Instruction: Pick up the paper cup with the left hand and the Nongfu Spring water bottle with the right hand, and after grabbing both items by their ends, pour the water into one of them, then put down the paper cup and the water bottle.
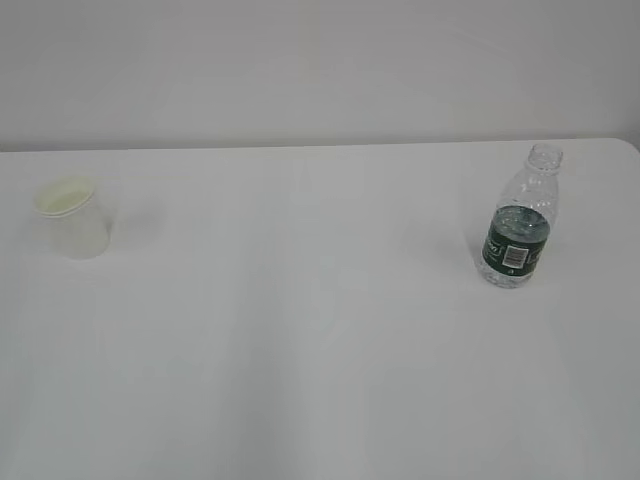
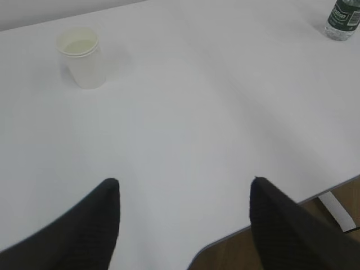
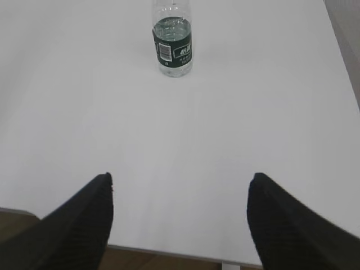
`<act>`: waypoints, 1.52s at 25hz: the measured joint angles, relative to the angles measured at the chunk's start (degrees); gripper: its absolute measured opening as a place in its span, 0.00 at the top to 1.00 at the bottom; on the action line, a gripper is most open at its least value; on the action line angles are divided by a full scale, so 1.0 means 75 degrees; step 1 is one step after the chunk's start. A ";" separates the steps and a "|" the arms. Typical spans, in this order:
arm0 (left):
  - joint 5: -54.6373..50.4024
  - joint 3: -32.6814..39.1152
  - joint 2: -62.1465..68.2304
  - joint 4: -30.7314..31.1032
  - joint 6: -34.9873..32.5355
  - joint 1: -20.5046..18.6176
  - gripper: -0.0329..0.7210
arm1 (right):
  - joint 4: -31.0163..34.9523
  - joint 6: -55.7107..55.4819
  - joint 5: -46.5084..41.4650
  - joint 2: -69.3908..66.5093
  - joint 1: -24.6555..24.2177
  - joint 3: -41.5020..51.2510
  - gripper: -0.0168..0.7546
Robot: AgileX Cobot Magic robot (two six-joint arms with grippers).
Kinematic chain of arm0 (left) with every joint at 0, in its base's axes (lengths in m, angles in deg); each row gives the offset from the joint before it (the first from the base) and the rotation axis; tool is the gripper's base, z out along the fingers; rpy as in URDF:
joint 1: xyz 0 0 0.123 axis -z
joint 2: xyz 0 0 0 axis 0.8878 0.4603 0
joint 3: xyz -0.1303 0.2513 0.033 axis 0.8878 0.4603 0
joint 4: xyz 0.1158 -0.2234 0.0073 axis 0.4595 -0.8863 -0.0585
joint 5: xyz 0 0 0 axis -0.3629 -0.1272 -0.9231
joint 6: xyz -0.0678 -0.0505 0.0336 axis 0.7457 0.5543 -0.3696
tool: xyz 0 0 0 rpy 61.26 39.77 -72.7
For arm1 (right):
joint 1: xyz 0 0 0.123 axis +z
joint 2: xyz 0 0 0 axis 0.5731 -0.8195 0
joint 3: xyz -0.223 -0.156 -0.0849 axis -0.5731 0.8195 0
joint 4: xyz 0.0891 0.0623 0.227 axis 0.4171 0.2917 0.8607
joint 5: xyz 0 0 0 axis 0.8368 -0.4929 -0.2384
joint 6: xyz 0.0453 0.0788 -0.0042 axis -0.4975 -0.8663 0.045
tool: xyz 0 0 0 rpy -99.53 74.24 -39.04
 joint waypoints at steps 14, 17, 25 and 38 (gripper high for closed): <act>-0.0046 0.0000 0.0000 0.0000 0.0000 0.0000 0.30 | 0.0000 0.0000 0.0292 0.0000 0.0000 0.0143 0.26; -0.0046 0.0000 0.0000 0.0000 0.0000 0.0000 0.31 | 0.0000 0.0000 0.0292 0.0000 0.0000 0.0149 0.26; -0.0052 0.0000 -0.0338 0.0000 0.0000 -0.0320 0.32 | 0.0000 0.0000 0.0292 0.0000 -0.0108 0.0149 0.26; -0.0097 0.0026 -0.0567 -0.0036 0.0000 -0.1200 0.34 | -0.0059 0.0000 0.0309 0.0000 -0.0646 0.0161 0.26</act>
